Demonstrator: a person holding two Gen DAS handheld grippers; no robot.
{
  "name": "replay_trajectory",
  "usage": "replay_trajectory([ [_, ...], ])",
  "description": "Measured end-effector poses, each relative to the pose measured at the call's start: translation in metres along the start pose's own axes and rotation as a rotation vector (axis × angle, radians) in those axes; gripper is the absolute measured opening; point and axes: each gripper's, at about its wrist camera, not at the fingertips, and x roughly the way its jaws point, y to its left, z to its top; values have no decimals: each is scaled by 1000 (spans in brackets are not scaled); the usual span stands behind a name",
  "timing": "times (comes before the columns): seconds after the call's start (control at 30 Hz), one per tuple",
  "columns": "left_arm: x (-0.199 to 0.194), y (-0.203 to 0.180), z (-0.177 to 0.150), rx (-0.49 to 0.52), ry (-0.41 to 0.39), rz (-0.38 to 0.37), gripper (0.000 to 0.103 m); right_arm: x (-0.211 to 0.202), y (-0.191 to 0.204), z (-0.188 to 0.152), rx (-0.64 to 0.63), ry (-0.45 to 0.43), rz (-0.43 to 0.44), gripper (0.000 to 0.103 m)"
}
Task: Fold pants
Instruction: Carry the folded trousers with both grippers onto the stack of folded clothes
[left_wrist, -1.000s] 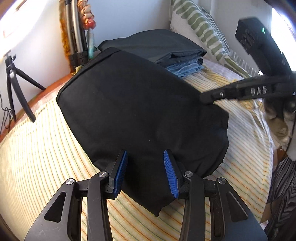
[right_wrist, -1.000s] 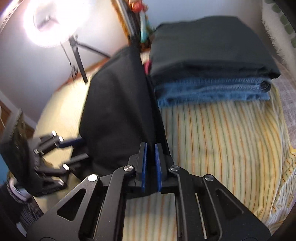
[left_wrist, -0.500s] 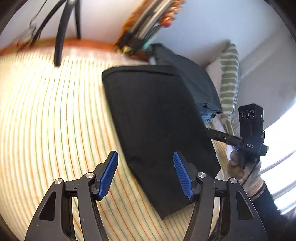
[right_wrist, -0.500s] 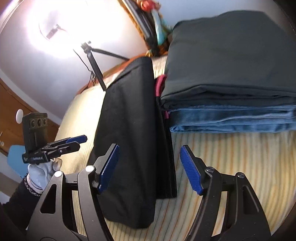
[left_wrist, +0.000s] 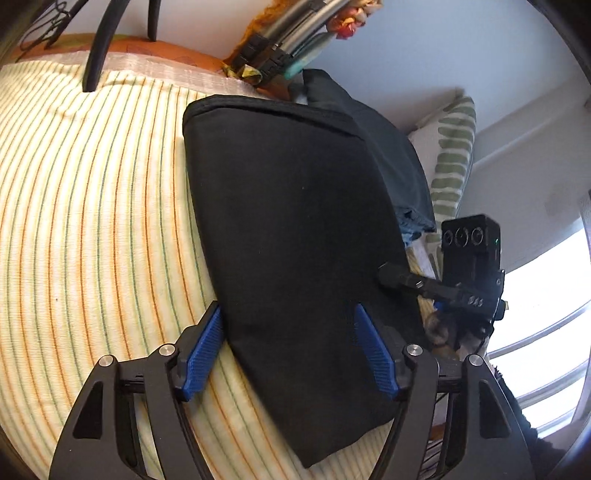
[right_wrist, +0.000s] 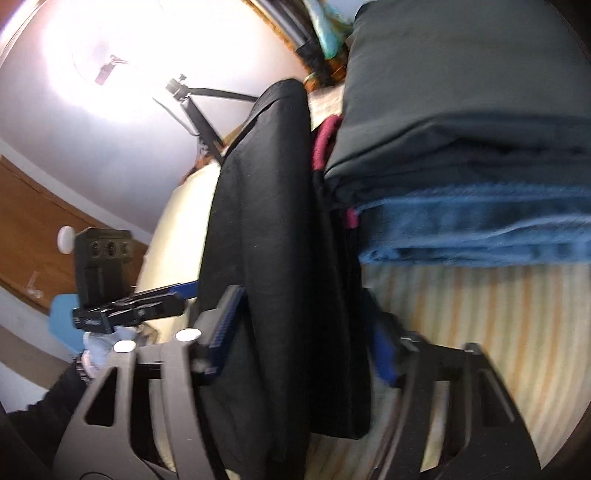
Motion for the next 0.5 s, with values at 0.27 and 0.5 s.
replay_trajectory([
  [0.27, 1, 9, 1, -20, -38, 55, 26, -2, 16, -3, -10, -27, -19, 21],
  [0.5, -11, -10, 0, 79, -93, 117, 12, -12, 43, -8, -38, -45, -71, 14],
])
